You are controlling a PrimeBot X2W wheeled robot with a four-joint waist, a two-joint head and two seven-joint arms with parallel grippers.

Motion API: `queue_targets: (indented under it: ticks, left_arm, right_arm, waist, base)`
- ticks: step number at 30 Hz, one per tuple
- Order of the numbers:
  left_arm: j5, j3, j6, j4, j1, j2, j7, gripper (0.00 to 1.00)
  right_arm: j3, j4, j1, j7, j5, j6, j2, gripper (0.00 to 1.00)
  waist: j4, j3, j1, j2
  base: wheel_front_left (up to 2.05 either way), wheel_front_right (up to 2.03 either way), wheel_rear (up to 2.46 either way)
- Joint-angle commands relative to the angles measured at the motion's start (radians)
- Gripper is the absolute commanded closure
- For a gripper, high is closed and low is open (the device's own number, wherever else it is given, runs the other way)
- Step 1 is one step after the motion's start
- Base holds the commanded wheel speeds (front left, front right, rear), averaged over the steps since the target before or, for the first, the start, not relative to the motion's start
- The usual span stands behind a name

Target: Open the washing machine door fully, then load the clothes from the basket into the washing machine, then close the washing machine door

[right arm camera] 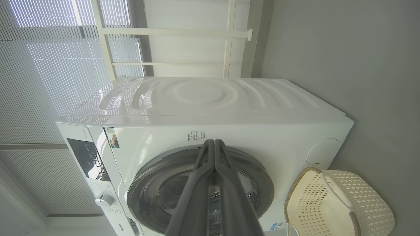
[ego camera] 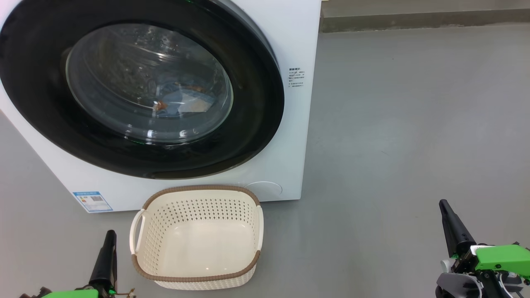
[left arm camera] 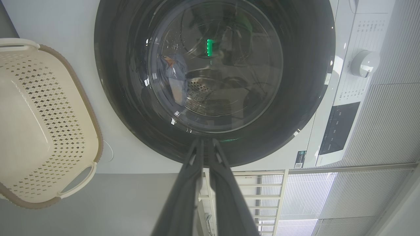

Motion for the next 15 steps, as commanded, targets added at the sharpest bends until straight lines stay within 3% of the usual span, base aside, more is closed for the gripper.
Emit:
queue_targets:
  ticks: [1,15]
  left_arm:
    - [-0.007,0.033,-0.002,-0.017,-0.043,0.008,0.007,1.00]
    - [-0.007,0.033,-0.002,-0.017,-0.043,0.008,0.007,1.00]
  right_arm:
    - [0.019,-0.024,-0.044,0.006,-0.003,0.002,-0.008,1.00]
    - [0.018,-0.024,-0.044,0.007,-0.003,0.002,-0.008,1.00]
  waist:
    - [0.000,0.000,0.0000,-0.0001]
    - [0.000,0.000,0.0000,-0.0001]
  base:
    - [0.00,0.00,0.00]
    - [0.00,0.00,0.00]
